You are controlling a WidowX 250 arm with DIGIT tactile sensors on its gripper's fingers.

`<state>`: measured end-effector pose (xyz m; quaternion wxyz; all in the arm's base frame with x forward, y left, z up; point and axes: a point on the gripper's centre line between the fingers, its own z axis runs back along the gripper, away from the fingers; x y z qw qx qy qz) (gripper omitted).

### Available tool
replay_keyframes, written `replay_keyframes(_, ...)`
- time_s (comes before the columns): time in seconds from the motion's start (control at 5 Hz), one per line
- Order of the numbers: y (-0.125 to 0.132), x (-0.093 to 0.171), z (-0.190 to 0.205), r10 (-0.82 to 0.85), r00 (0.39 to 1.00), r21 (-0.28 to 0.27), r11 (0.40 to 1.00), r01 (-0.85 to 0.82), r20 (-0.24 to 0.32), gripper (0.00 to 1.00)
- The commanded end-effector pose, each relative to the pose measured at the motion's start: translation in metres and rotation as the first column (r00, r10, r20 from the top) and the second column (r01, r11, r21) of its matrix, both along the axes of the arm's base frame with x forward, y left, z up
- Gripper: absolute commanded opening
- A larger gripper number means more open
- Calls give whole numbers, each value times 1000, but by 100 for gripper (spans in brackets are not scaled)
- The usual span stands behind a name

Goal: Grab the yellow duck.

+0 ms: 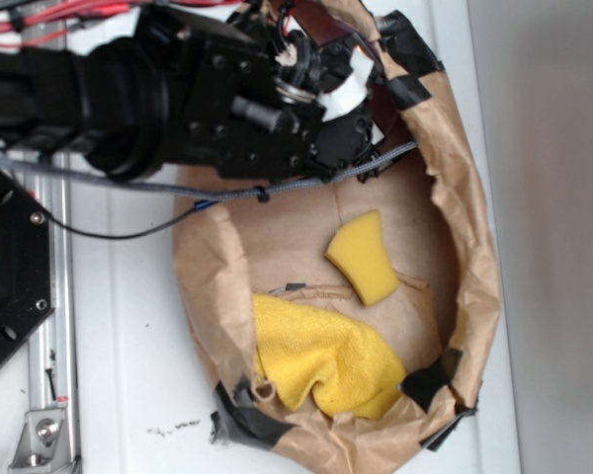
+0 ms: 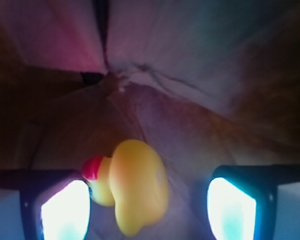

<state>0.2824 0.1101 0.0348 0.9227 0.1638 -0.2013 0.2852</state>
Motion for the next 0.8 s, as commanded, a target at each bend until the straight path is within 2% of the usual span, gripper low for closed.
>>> replay_keyframes(0.0,3,14,0,-121,988,-121,984,132,98,84)
replay_keyframes(0.2,1,10,-2,-135,988,-116,983,143,71,0)
replay_keyframes(0.4,-3,8,1,-152,987,-113,981,156,44,0)
replay_keyframes(0.6,-16,8,20,-183,983,-121,975,185,28,0)
